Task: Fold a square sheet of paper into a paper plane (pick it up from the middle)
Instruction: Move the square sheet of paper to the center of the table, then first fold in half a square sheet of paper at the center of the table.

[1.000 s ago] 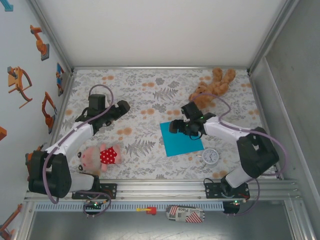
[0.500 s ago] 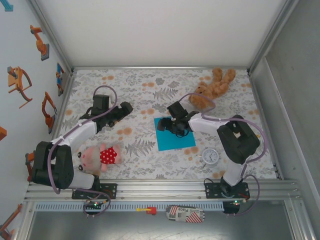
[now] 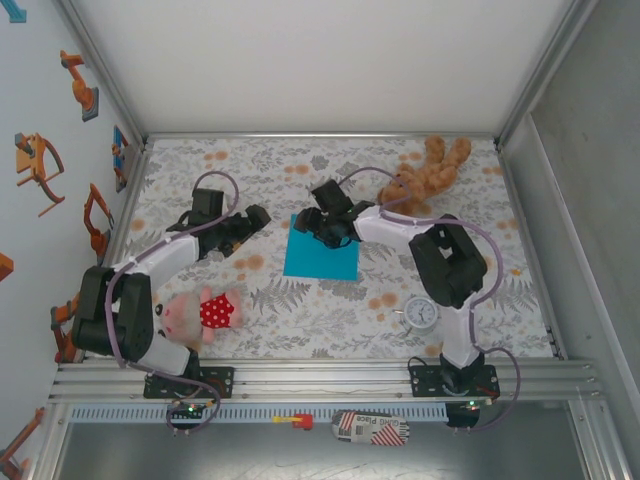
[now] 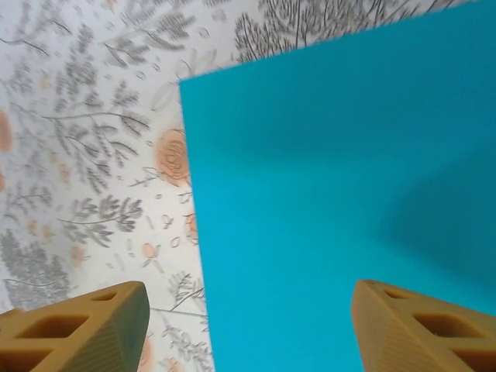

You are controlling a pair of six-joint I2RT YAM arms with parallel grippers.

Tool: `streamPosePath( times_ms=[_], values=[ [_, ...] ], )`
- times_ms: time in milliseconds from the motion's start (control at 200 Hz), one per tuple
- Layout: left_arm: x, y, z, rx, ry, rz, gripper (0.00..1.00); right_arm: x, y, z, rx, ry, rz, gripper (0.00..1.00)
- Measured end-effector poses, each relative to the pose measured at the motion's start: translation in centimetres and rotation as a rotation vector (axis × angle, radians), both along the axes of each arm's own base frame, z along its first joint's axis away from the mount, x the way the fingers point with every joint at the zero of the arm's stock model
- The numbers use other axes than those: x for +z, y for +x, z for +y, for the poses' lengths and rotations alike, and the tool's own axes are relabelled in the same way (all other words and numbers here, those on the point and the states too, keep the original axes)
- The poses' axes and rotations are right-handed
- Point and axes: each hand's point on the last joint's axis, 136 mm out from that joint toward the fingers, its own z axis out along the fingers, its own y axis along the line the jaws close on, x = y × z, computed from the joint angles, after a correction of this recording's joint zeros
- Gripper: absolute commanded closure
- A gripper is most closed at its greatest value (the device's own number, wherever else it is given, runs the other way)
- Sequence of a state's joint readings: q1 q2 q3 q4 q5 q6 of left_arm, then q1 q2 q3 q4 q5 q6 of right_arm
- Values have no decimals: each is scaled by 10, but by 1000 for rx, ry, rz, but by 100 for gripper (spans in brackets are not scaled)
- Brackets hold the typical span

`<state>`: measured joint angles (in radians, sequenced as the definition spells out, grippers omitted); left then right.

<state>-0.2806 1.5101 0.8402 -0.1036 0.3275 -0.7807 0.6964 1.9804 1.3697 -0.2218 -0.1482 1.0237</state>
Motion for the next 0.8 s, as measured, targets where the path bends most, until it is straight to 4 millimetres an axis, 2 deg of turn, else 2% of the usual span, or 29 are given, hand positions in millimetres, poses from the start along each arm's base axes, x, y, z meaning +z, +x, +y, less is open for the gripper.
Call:
streamPosePath(
  times_ms=[135,230,290,346,416,506,611,801],
  values=[
    [0,4,-23,-63,-28,15,1,42,1,-29,-10,-5,-95,39],
    [3,5,-47,-124,-38,15,3,52,4,-56,-32,-17,-119,46],
    [3,6,-61,-160,-36,22,4,44,5,-73,-46,-41,-107,49],
    [2,7,-75,-194,-31,30,4,28,4,-87,-57,-74,-72,50],
    [-3,8,-91,-236,-17,49,4,11,-2,-97,-53,-116,-22,53],
    [-13,8,-108,-283,5,79,4,-4,-7,-100,-37,-145,19,60],
    [-25,5,-123,-329,33,115,5,-20,-14,-99,-18,-160,66,62],
    [-36,2,-131,-356,71,154,5,-32,-18,-100,-11,-170,101,62]
  ],
)
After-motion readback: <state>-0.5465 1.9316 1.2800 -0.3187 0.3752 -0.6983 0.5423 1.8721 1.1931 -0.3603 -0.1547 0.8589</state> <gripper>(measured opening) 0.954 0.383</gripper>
